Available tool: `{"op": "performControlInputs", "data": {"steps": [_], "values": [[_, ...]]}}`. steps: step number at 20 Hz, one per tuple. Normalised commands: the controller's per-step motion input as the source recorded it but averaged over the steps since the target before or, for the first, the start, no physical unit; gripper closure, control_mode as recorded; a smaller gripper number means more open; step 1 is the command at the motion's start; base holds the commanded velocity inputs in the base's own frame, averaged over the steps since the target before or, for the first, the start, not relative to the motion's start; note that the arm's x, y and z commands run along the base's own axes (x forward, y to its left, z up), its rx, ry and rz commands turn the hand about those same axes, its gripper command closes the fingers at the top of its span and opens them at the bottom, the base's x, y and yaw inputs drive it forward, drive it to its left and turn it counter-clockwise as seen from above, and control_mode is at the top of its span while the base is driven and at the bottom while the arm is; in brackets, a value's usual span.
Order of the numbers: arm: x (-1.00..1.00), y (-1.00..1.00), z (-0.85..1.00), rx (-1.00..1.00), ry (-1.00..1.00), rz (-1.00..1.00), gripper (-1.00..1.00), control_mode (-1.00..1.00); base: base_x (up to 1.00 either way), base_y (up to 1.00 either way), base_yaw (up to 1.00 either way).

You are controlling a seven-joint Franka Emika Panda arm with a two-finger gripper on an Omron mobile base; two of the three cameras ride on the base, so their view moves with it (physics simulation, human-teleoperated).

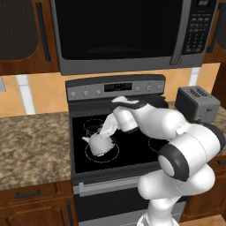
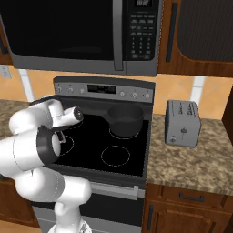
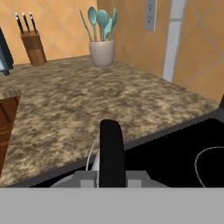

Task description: Pick the kettle from the counter and place it on a stove burner. Then turn the burner on.

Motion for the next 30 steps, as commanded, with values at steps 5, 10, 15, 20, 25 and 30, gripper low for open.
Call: {"op": "performControlInputs", "data": {"steps": [5, 10, 15, 20, 25, 30], "values": [[-0.17, 0.0, -0.45, 0.02, 0.0, 0.0, 1.0, -1.0, 0.0, 0.0, 0.0], [-0.17, 0.0, -0.34, 0.0, 0.0, 0.0, 1.0, -1.0, 0.0, 0.0, 0.0], [0.0, 0.0, 0.0, 0.0, 0.0, 0.0, -1.0, -1.0, 0.0, 0.0, 0.0], [0.0, 0.0, 0.0, 0.0, 0.0, 0.0, -1.0, -1.0, 0.0, 0.0, 0.0], [0.0, -0.01, -0.01, -0.01, 0.0, 0.0, -1.0, -1.0, 0.0, 0.0, 0.0], [0.0, -0.18, 0.2, -0.06, 0.0, -0.02, -1.0, -1.0, 0.0, 0.0, 0.0]]}}
